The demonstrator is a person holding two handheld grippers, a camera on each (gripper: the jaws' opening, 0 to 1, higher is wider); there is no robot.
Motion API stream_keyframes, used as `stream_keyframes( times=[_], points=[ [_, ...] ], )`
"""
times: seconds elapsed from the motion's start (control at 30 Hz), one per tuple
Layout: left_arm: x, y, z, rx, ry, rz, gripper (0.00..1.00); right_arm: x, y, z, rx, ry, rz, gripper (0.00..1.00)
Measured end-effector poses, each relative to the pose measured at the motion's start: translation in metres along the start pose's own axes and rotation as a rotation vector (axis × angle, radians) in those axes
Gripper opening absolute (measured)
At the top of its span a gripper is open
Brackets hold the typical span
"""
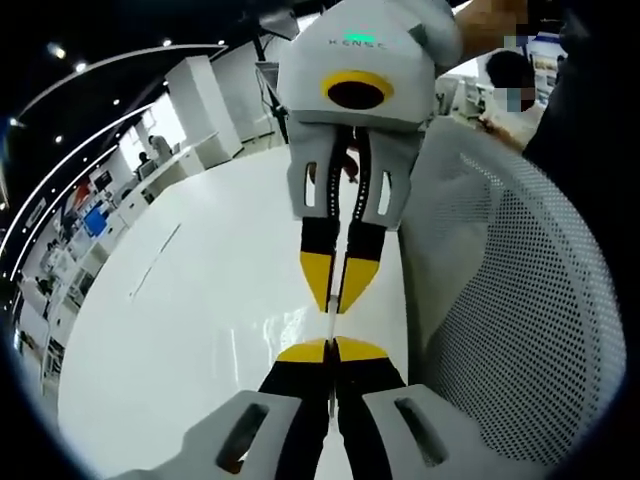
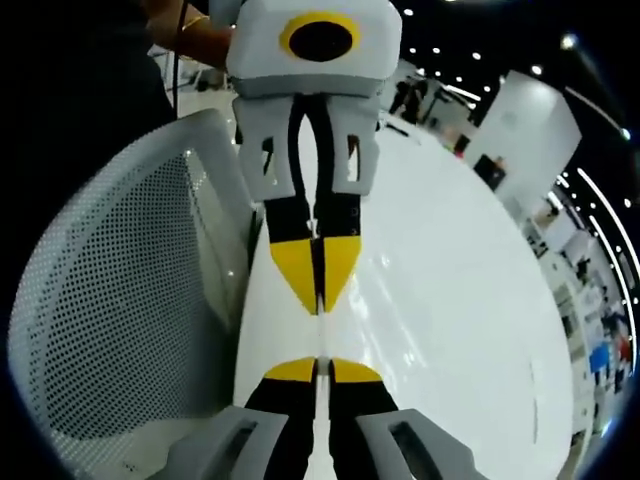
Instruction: Open the resealable bag by pulling the two sides of the seal apart until the entire bag opening is separated and visibly accessible.
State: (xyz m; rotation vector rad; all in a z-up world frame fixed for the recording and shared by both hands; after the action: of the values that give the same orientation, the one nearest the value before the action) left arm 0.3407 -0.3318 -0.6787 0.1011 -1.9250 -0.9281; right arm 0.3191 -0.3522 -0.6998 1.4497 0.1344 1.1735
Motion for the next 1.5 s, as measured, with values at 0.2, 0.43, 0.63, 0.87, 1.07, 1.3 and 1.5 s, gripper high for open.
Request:
stream_keyframes(
  times=[0.2,0.43,0.63,0.87,1.07,1.3,1.5],
  points=[
    [0.0,0.004,-0.002,0.004,-0.002,0.003,0.0,-0.005,0.002,0.001,-0.008,-0.007,-0.008,0.0],
    [0.0,0.004,-0.002,0.004,0.008,0.001,0.0,-0.019,0.006,0.002,-0.015,-0.027,-0.031,0.0],
    [-0.001,0.005,0.0,-0.006,0.019,0.001,0.0,-0.027,0.009,0.001,-0.015,-0.033,-0.046,0.0],
    [-0.003,0.006,-0.001,-0.008,0.026,-0.001,0.0,-0.034,0.011,0.001,-0.019,-0.044,-0.06,0.0],
    [-0.004,0.008,0.0,-0.014,0.03,-0.004,0.0,-0.04,0.011,-0.002,-0.014,-0.052,-0.071,0.0],
    [-0.003,0.011,0.0,-0.011,0.026,-0.001,0.0,-0.046,0.014,-0.002,-0.013,-0.07,-0.078,0.0],
    [-0.005,0.011,-0.003,-0.007,0.043,0.001,0.0,-0.053,0.015,-0.003,-0.009,-0.074,-0.09,0.0]
  ],
)
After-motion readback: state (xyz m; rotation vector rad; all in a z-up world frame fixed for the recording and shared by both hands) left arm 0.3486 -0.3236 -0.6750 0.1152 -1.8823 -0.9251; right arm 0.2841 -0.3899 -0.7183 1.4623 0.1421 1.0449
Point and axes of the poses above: the point that each gripper's makers call its tool centre point, and the gripper's own axes: y roughly backward along the fingers, z roughly to its right, x roughly out of its top, the point moved 1 cm from there along y, roughly backward along the fingers, and after that the axes turned 3 degrees about x, right-handed, at the moved point
